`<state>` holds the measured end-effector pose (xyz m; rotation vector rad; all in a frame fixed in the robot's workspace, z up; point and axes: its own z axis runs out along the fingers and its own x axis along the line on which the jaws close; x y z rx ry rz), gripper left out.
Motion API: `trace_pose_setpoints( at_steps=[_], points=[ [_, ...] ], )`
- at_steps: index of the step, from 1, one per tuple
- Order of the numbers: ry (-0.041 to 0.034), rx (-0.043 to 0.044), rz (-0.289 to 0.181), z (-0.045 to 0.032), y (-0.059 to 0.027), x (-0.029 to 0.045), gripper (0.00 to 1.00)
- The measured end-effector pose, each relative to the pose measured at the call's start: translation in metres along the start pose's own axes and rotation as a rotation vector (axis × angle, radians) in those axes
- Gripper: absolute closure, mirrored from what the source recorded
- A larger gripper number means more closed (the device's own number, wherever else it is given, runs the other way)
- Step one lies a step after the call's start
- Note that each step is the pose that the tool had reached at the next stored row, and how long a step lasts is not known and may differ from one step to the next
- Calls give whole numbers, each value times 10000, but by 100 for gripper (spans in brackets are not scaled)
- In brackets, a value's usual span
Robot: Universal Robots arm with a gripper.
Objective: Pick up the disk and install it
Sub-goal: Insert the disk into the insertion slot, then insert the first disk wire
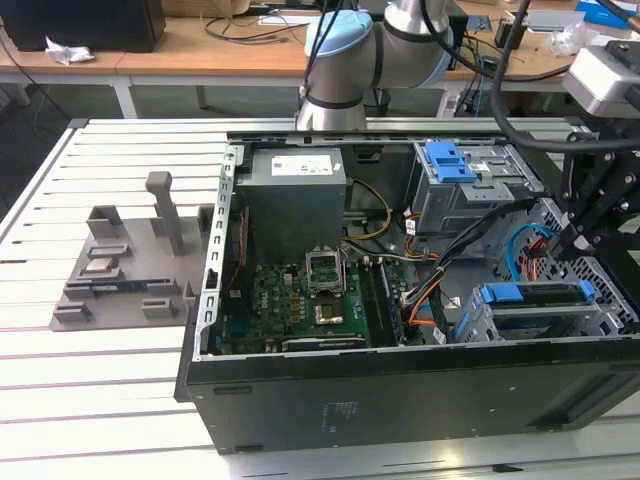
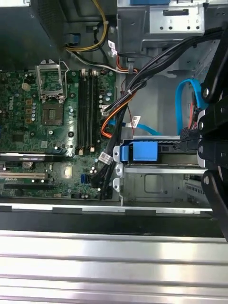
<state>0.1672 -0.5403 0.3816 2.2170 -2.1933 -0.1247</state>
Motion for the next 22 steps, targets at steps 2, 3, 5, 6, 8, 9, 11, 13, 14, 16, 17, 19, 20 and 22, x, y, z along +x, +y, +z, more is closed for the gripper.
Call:
trace_pose_setpoints(
  at_steps=[2, 3, 5, 6, 8, 9, 11, 13, 14, 16, 17, 19, 20, 22],
  points=[
    [2, -4, -1, 1, -54, -15, 89],
    [1, -6, 0, 3, -91, -21, 89],
    [0, -8, -2, 3, -134, -24, 89],
    [1, -8, 0, 3, -134, -24, 89],
    [1, -8, 0, 3, -135, -23, 89],
    [1, -8, 0, 3, -135, -23, 89],
    [1, -8, 0, 3, -135, -23, 89],
    [1, -8, -1, 3, -136, -23, 89],
    [1, -9, 0, 3, -136, -23, 89],
    [1, -8, 0, 3, -136, -23, 83],
    [2, -8, 0, 2, -137, -23, 76],
    [1, -8, 0, 3, -137, -23, 64],
    [1, -8, 0, 3, -137, -23, 64],
    [10, -9, 0, -1, -196, -29, 64]
  ],
)
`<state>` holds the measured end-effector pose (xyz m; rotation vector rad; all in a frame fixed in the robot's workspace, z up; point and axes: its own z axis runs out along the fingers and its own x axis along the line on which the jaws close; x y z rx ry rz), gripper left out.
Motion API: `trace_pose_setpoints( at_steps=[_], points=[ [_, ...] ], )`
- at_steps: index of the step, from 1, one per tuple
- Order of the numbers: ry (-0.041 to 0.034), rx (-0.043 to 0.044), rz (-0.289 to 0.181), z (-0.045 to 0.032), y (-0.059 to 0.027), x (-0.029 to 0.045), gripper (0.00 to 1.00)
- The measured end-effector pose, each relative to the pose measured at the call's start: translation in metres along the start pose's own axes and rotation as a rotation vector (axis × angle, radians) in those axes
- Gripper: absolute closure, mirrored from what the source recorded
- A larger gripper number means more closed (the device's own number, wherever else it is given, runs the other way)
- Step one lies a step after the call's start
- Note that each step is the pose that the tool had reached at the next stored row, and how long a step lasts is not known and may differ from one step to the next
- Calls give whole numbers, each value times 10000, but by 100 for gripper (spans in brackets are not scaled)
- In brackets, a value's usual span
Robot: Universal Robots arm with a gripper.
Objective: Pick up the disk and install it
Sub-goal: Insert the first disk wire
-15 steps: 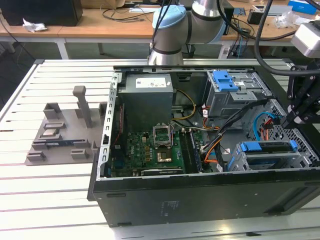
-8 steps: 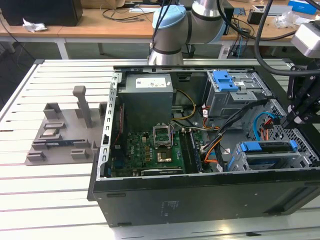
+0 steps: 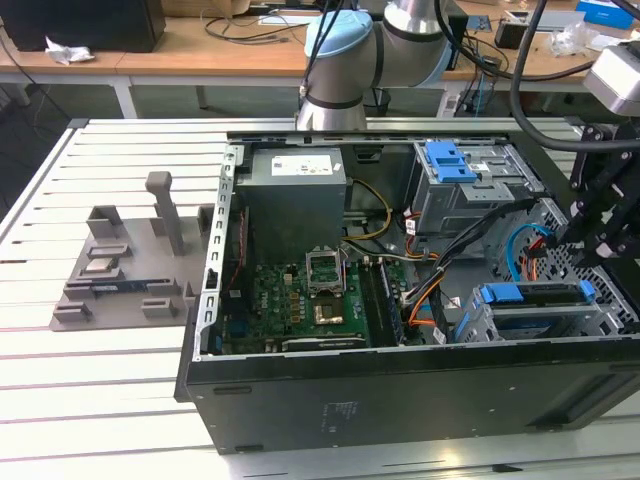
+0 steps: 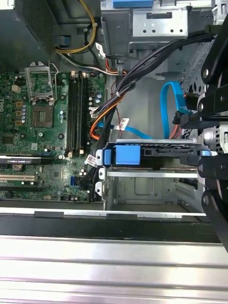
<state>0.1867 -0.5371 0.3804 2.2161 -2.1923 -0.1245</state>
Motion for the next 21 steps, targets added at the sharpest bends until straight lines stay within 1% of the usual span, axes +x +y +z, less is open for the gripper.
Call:
trace_pose_setpoints(
  at_steps=[1, 2, 3, 5, 8, 10, 11, 13, 18, 19, 21],
  points=[
    [25, -1, 2, -4, -56, -8, 64],
    [53, -4, 4, -6, -133, -49, 64],
    [59, -6, 7, 3, -137, -100, 64],
    [58, -9, 9, 21, -140, -160, 64],
    [61, -15, 11, 72, -145, -282, 64],
    [64, -21, 12, 143, -150, -371, 64],
    [81, -21, 14, 186, -153, -409, 64],
    [85, -21, 13, 230, -157, -407, 64],
    [90, -21, 14, 234, -157, -406, 64],
    [91, -21, 13, 234, -157, -406, 65],
    [92, -21, 14, 234, -157, -406, 78]
  ],
)
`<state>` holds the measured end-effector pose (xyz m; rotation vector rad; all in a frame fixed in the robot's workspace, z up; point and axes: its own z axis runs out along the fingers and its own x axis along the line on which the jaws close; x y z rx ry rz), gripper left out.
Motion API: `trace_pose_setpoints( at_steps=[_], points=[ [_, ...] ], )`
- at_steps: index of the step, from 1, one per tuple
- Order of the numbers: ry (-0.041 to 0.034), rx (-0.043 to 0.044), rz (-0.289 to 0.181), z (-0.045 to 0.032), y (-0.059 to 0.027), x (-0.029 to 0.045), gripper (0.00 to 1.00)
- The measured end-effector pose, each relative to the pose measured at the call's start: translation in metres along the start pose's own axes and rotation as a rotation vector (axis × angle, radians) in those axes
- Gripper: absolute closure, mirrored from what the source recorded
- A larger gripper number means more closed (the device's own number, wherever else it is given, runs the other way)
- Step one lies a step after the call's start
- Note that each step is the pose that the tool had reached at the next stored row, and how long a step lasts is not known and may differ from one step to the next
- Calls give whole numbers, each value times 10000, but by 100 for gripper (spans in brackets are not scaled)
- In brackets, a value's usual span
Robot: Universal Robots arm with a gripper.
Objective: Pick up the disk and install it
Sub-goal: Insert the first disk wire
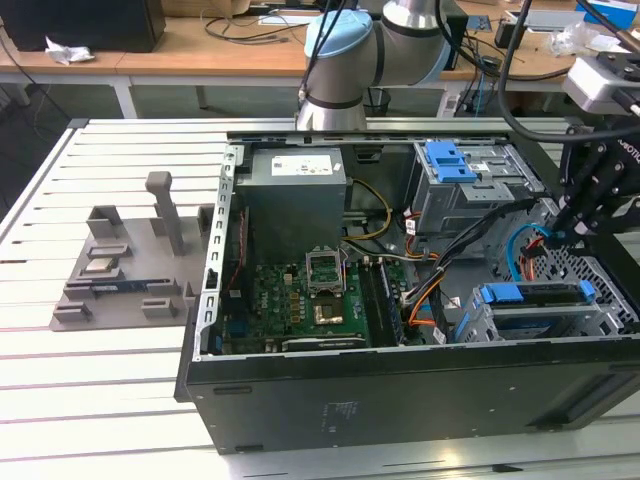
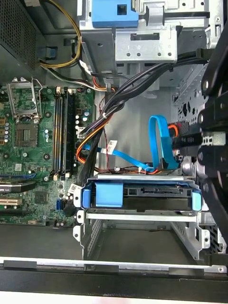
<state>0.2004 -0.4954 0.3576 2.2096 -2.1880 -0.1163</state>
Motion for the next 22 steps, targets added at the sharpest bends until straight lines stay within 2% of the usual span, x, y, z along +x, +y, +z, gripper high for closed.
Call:
trace_pose_setpoints(
  at_steps=[1, 5, 6, 11, 14, 15, 19, 22],
  points=[
    [1, 0, 0, 0, 0, 0, 83],
    [-1, -1, 0, 1, 0, 3, 83],
    [-2, -1, 1, 1, 0, 22, 83],
    [3, 0, 0, -4, 11, 218, 83],
    [7, 0, 0, 0, 25, 309, 83],
    [14, 0, 3, 10, 40, 363, 83],
    [80, 4, 162, 48, 41, 376, 83],
    [209, 9, 346, 74, 40, 379, 83]
  ],
)
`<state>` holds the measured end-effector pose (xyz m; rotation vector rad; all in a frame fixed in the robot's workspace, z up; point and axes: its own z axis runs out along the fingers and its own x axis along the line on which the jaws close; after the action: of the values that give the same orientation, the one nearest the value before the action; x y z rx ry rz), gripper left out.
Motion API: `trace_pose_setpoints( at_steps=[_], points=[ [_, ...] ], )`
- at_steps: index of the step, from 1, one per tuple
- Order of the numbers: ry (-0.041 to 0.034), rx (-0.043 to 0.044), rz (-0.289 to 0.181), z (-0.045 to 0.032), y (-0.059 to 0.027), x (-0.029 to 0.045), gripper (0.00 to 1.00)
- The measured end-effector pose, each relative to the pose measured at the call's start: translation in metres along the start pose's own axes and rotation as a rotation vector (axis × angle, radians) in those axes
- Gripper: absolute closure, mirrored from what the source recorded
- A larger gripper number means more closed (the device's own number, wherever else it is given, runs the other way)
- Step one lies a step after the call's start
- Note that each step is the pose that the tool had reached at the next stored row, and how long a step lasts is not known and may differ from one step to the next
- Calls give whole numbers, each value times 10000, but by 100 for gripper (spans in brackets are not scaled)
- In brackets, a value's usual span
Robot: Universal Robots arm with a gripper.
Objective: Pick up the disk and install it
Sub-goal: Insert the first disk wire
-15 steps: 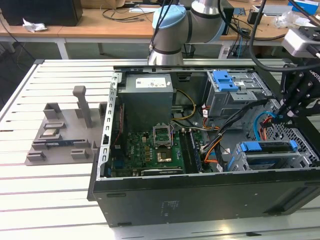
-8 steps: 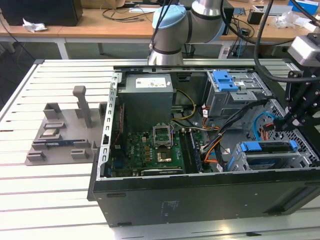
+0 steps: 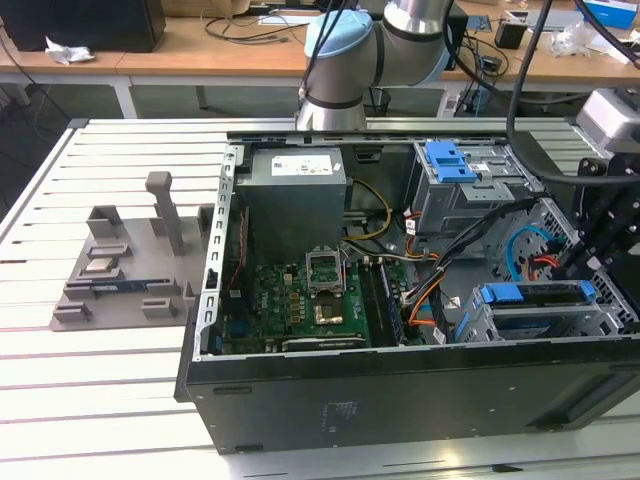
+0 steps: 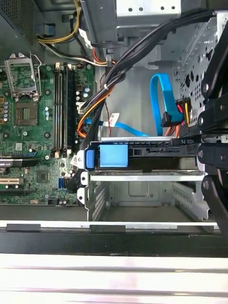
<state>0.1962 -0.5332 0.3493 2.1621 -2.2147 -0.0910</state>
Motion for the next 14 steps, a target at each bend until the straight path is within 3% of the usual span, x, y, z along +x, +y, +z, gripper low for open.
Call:
trace_pose_setpoints(
  at_steps=[3, 14],
  points=[
    [103, 6, 101, 17, 4, 3, 83],
    [132, 6, 119, 80, 38, 4, 83]
  ],
)
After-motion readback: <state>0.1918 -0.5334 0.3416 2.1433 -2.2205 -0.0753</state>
